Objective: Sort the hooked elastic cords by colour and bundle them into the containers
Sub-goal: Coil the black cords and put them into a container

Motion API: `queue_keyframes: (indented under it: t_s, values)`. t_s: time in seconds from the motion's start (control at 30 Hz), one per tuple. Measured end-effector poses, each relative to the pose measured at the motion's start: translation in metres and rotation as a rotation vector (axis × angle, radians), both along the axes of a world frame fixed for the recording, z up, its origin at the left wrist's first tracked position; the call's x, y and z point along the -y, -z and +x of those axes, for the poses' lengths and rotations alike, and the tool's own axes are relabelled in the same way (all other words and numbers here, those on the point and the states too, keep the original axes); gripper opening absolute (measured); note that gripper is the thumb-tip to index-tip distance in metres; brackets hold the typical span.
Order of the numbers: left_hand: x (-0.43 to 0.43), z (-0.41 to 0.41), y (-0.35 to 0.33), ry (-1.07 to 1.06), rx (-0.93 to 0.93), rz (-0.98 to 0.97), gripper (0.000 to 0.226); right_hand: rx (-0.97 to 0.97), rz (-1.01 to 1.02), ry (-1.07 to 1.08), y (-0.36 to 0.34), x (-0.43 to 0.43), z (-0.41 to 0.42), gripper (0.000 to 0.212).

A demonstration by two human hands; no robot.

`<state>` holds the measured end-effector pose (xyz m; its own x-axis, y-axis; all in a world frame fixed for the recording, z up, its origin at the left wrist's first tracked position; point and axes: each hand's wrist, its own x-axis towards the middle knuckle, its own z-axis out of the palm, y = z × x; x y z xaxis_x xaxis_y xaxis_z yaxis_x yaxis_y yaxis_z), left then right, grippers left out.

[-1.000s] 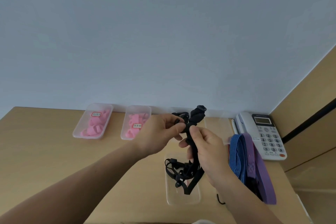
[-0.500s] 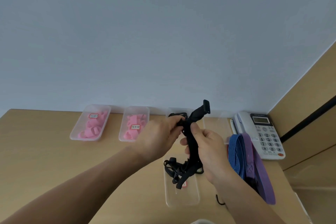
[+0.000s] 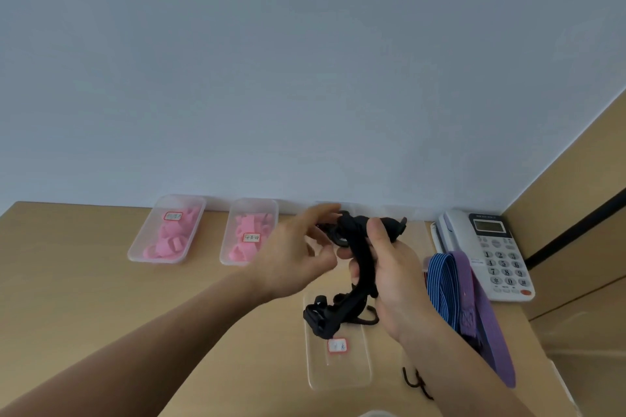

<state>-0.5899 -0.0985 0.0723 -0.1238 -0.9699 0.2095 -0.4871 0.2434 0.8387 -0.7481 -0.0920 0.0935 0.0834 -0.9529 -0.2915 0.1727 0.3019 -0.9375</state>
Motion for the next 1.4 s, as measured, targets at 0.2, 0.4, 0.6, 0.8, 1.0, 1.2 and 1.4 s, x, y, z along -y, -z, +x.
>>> queue_keyframes:
  t_s: [0.2, 0.4, 0.6, 0.8, 1.0, 1.2, 1.4]
  values:
    - [0.001, 0.004, -0.018, 0.18, -0.317, 0.398, 0.019, 0.026, -0.008, -0.035, 0.003, 0.003, -0.005, 0.052]
    - [0.011, 0.007, -0.011, 0.17, -0.568, 0.559, 0.029, -0.175, -0.057, -0.066, 0.007, 0.005, -0.004, 0.059]
    - [0.013, 0.002, -0.005, -0.079, -0.34, 0.307, 0.018, -0.225, -0.051, -0.045, 0.007, 0.008, 0.0, 0.051]
    - [0.013, -0.008, 0.002, -0.135, 0.23, -0.16, 0.029, -0.468, -0.215, -0.05, 0.009, 0.009, 0.008, 0.059]
    - [0.016, 0.008, 0.019, -0.021, 0.292, -0.498, 0.017, -0.148, 0.03, -0.015, 0.007, 0.012, 0.005, 0.056]
    - [0.018, 0.01, 0.021, 0.004, 0.197, -0.46, 0.026, 0.124, 0.159, -0.008, 0.009, 0.013, 0.005, 0.034]
    - [0.017, 0.005, -0.013, 0.147, -0.654, 0.661, 0.038, -0.147, -0.142, 0.022, 0.011, 0.008, 0.003, 0.05]
